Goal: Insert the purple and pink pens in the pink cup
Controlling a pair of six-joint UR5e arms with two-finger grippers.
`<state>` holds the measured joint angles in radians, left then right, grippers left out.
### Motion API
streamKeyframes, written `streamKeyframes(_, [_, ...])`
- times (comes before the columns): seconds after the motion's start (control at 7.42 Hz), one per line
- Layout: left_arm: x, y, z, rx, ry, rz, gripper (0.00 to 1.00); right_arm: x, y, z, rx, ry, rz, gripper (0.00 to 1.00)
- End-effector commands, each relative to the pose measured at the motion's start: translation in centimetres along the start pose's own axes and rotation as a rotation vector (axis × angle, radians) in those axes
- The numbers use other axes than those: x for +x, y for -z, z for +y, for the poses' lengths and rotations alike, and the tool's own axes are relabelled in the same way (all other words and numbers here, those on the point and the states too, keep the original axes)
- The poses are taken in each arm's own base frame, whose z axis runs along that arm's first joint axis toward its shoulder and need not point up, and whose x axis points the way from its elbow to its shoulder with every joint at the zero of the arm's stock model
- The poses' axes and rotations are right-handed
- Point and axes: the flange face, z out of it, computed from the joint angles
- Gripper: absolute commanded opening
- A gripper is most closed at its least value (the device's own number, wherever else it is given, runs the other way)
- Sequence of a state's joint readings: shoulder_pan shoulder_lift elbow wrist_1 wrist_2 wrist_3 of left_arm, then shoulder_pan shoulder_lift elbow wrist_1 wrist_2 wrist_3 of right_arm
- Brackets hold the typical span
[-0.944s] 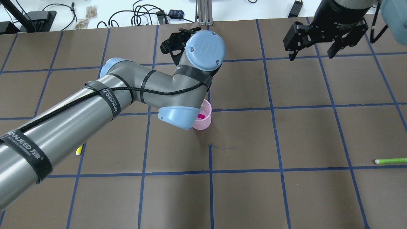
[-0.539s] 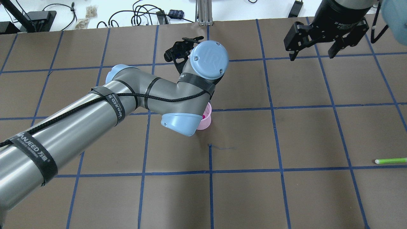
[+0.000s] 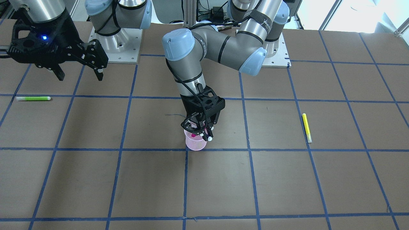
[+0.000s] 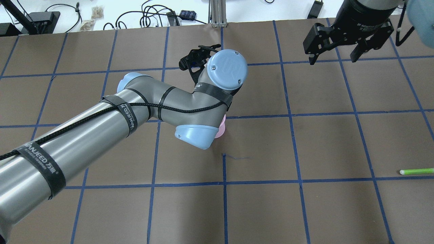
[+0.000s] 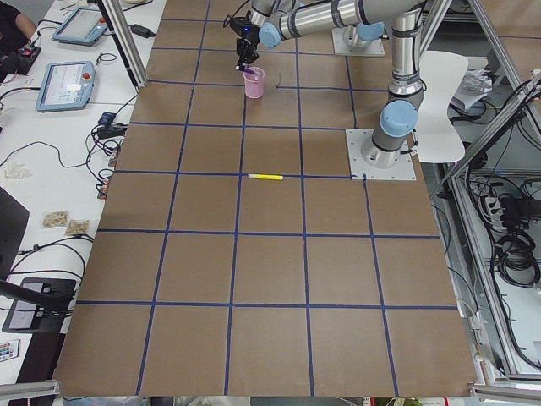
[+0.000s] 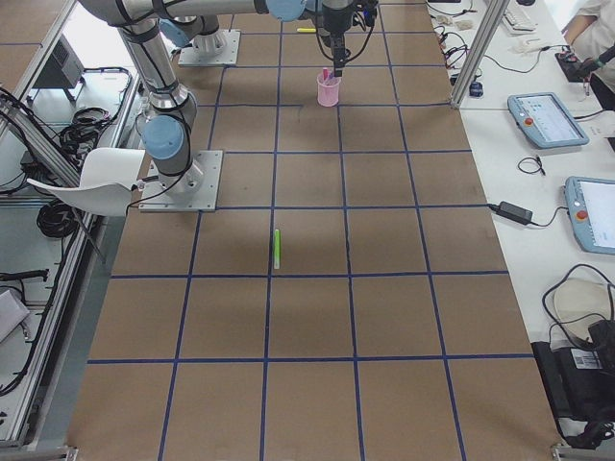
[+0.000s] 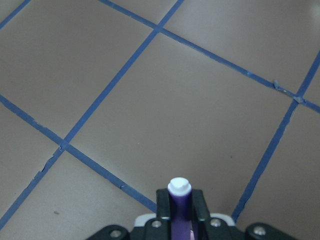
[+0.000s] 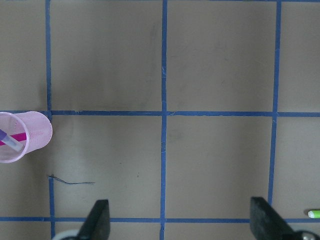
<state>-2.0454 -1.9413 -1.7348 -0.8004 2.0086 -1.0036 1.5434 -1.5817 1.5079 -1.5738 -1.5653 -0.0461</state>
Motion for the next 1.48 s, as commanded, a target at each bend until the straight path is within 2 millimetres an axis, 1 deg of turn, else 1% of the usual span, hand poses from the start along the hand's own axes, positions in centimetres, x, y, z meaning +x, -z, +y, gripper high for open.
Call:
streamKeyframes(0.0, [0.1, -0.1, 0.1, -0.003, -0.002, 0.000, 0.93, 0.0, 0.0, 0.0, 0.000, -0.002, -0.001, 1.00])
streamKeyframes(0.13, [0.1, 0.0, 0.1, -0.002, -0.006, 0.002, 1.00, 0.0, -0.1, 0.0, -0.002, -0.003, -0.001, 1.00])
streamKeyframes(0.27, [0.2, 0.5, -0.2, -0.002, -0.007, 0.017, 1.00, 0.0, -0.1, 0.0, -0.002, -0.003, -0.001, 1.00])
streamKeyframes(0.4, [-0.1, 1.9, -1.2, -0.002, -0.058, 0.032, 1.00, 0.0, -0.1, 0.0, -0.002, -0.003, -0.001, 1.00])
streamKeyframes(0.54, [-0.6, 2.6, -2.1, -0.039, -0.160, 0.032, 1.00, 0.0, -0.1, 0.0, -0.002, -0.003, -0.001, 1.00])
streamKeyframes(0.67, [-1.0, 3.5, -5.2, -0.104, -0.190, 0.076, 1.00, 0.0, -0.1, 0.0, -0.002, -0.005, -0.001, 1.00])
streamKeyframes(0.81, [-2.6, 4.3, -9.7, -0.206, -0.218, 0.105, 1.00, 0.0, -0.1, 0.0, -0.002, -0.006, -0.001, 1.00])
streamKeyframes(0.94, [-5.3, 5.2, -15.0, -0.273, -0.284, 0.123, 1.00, 0.0, -0.1, 0.0, -0.002, -0.006, -0.001, 1.00])
streamKeyframes(1.08, [-8.3, 5.5, -17.8, -0.344, -0.357, 0.098, 1.00, 0.0, -0.1, 0.0, -0.002, -0.006, -0.001, 1.00])
streamKeyframes(1.21, [-11.2, 6.0, -19.7, -0.388, -0.350, 0.079, 1.00, 0.0, -0.1, 0.0, -0.002, -0.006, -0.001, 1.00])
streamKeyframes(1.35, [-14.7, 5.3, -21.9, -0.431, -0.303, 0.035, 1.00, 0.0, -0.1, 0.0, -0.003, -0.006, -0.001, 1.00])
